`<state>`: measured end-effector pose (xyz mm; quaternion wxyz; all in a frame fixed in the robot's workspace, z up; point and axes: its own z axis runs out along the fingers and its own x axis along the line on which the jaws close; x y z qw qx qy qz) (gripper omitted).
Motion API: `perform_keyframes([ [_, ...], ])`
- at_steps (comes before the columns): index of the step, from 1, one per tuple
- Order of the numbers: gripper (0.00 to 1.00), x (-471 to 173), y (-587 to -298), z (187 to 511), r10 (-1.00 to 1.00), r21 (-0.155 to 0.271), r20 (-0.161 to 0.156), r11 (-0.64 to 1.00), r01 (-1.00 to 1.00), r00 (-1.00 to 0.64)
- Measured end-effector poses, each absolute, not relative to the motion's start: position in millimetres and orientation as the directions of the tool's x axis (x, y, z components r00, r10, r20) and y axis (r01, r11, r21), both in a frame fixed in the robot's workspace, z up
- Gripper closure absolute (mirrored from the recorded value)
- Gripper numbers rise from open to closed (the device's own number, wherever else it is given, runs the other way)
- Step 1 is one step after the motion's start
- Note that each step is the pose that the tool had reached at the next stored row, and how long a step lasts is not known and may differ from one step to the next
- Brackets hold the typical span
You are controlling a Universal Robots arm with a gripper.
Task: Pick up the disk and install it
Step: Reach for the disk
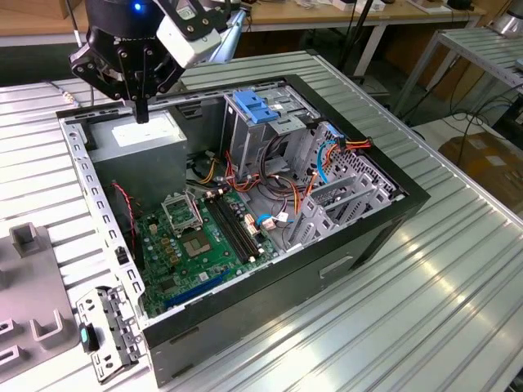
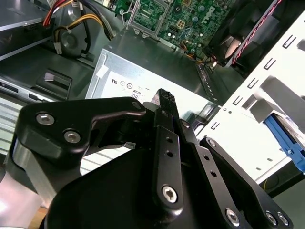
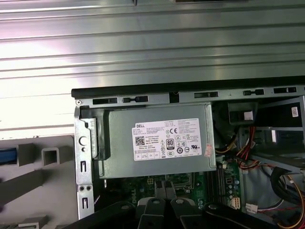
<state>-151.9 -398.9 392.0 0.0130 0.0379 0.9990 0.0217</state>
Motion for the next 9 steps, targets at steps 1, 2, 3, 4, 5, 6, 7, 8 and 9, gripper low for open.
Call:
perform_keyframes([
  [1,0.89,-152.5,-398.9,391.9,0.076,0.044,-0.024,0.996,0.075,-0.997],
  [2,0.89,-153.1,-398.9,391.9,0.076,0.044,-0.024,0.996,0.075,-0.997],
  [3,0.89,-153.4,-398.9,391.9,0.076,0.044,-0.024,0.996,0.075,-0.997],
  [4,0.89,-153.8,-398.9,391.9,0.076,0.044,-0.024,0.996,0.075,-0.997],
  [5,0.89,-154.1,-398.9,391.9,0.076,0.044,-0.024,0.996,0.075,-0.997],
  [6,0.89,-154.5,-398.9,391.8,0.076,0.044,-0.024,0.996,0.075,-0.997],
  [7,0.89,-154.9,-398.9,391.9,0.076,0.044,-0.024,0.996,0.075,-0.997],
  [8,0.89,-155.2,-398.9,391.8,0.076,0.044,-0.024,0.996,0.075,-0.997],
  [9,0.89,-155.6,-398.9,391.8,0.076,0.044,-0.024,0.996,0.075,-0.997],
])
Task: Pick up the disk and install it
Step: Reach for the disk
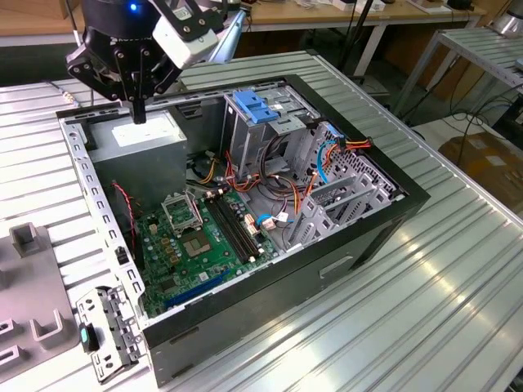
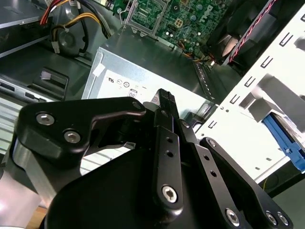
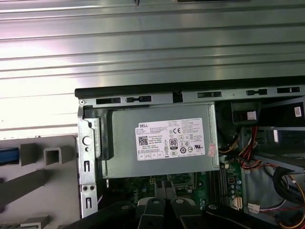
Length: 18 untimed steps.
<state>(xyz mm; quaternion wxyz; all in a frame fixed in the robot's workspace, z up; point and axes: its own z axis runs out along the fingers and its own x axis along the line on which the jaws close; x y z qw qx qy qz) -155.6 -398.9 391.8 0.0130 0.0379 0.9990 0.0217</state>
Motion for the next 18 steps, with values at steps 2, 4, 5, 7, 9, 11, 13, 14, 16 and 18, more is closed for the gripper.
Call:
perform_keyframes([
  [2,0.89,-156.3,-398.9,391.8,0.076,0.044,-0.024,0.996,0.075,-0.997],
  [4,0.89,-156.8,-398.9,391.7,0.076,0.044,-0.024,0.996,0.075,-0.997],
  [5,0.89,-157.0,-398.9,391.7,0.076,0.044,-0.024,0.996,0.075,-0.997],
  [7,0.89,-157.9,-398.9,391.6,0.076,0.044,-0.024,0.996,0.075,-0.997],
  [9,0.89,-158.5,-398.9,391.6,0.076,0.044,-0.024,0.996,0.075,-0.997],
  [11,0.89,-159.3,-398.9,391.5,0.076,0.044,-0.024,0.996,0.075,-0.997],
  [13,0.89,-160.3,-398.9,391.4,0.076,0.044,-0.024,0.996,0.075,-0.997],
  [14,0.89,-160.5,-398.9,391.4,0.076,0.044,-0.024,0.996,0.075,-0.997],
  [16,0.89,-161.0,-398.9,391.4,0.076,0.044,-0.024,0.996,0.075,-0.997],
  [18,0.89,-161.7,-398.9,391.3,0.076,0.044,-0.024,0.996,0.075,-0.997],
])
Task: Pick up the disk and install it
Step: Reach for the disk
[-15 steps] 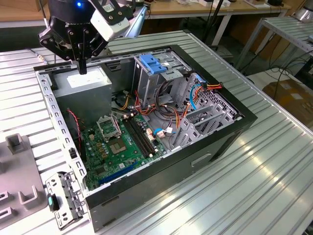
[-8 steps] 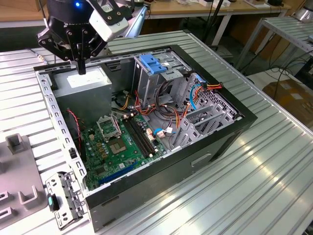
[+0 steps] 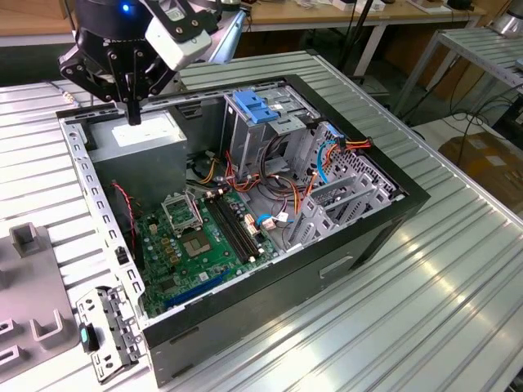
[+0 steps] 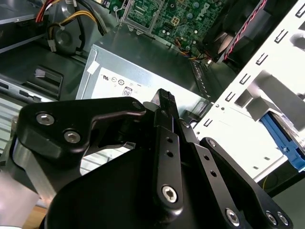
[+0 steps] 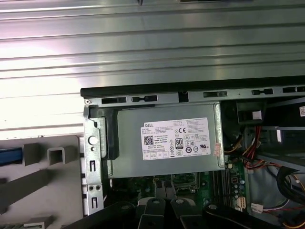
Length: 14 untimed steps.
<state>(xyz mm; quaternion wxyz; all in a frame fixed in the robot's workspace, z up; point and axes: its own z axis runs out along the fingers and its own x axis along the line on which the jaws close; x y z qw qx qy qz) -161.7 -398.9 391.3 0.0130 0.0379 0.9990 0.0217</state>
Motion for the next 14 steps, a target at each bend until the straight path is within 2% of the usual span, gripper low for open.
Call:
perform_keyframes([
  [14,0.89,-166.9,-398.9,390.8,0.076,0.044,-0.024,0.996,0.075,-0.997],
])
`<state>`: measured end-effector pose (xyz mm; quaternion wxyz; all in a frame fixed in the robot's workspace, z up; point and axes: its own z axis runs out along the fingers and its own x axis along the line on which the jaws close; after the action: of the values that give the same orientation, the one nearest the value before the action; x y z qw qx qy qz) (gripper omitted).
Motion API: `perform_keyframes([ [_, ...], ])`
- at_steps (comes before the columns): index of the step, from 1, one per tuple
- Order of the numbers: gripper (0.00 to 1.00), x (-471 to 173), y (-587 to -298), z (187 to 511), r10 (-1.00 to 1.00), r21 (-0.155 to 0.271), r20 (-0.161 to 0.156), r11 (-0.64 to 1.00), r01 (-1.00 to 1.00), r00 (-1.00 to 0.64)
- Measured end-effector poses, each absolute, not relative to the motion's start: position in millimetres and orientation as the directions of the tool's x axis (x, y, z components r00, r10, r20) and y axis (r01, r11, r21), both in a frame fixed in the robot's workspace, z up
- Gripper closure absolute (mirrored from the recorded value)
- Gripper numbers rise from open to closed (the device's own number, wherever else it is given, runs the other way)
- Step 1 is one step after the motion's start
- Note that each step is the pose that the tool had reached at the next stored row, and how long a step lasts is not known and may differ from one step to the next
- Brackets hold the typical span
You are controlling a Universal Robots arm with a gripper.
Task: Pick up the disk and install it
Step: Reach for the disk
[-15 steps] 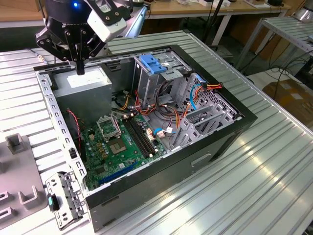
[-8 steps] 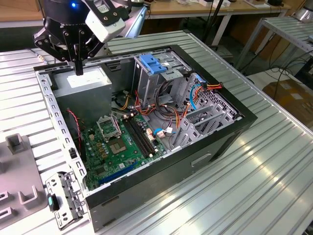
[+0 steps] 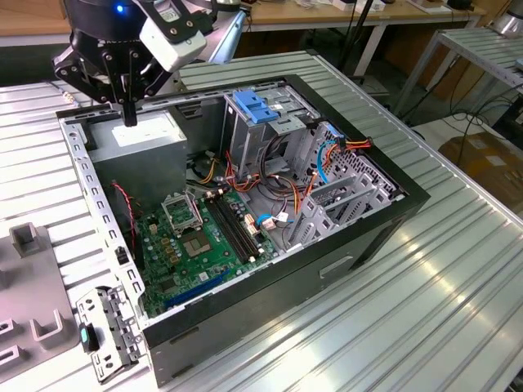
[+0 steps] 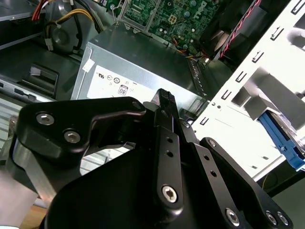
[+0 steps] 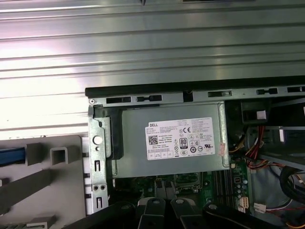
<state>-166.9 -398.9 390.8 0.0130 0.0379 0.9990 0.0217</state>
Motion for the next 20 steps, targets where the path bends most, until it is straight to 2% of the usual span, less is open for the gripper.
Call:
perform_keyframes([
  [20,0.89,-173.6,-398.9,390.5,0.076,0.044,-0.024,0.996,0.075,-0.997],
])
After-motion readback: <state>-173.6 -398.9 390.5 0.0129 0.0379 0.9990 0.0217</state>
